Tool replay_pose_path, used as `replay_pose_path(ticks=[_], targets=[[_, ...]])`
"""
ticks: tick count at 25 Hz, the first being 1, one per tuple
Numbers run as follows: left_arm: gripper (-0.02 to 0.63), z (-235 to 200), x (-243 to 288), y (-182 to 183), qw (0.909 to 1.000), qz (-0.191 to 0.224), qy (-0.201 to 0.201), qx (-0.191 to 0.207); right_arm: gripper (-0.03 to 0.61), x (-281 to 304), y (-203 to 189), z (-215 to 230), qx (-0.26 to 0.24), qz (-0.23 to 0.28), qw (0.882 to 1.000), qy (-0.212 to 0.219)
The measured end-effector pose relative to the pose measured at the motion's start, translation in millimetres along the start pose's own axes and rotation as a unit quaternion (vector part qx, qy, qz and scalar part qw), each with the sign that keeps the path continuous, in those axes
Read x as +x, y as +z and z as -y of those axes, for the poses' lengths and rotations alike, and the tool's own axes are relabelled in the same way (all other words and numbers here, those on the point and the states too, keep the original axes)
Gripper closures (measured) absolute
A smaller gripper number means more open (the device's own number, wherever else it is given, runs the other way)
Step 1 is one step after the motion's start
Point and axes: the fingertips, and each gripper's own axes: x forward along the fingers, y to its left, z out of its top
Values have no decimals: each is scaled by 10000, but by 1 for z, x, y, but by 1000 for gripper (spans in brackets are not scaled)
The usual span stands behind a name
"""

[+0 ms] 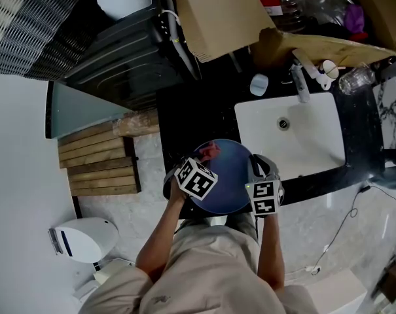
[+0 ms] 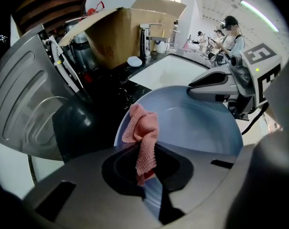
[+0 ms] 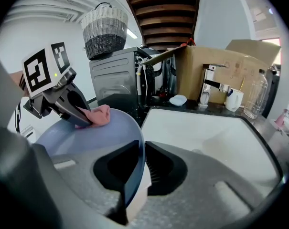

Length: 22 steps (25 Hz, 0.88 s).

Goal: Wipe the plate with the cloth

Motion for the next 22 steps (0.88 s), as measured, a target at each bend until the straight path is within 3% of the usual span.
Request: replay_pose_path(ticks=[22], targets=[[581, 11, -17, -47, 9986, -417, -206, 255, 534, -1, -8, 6, 373, -6, 9990, -238]])
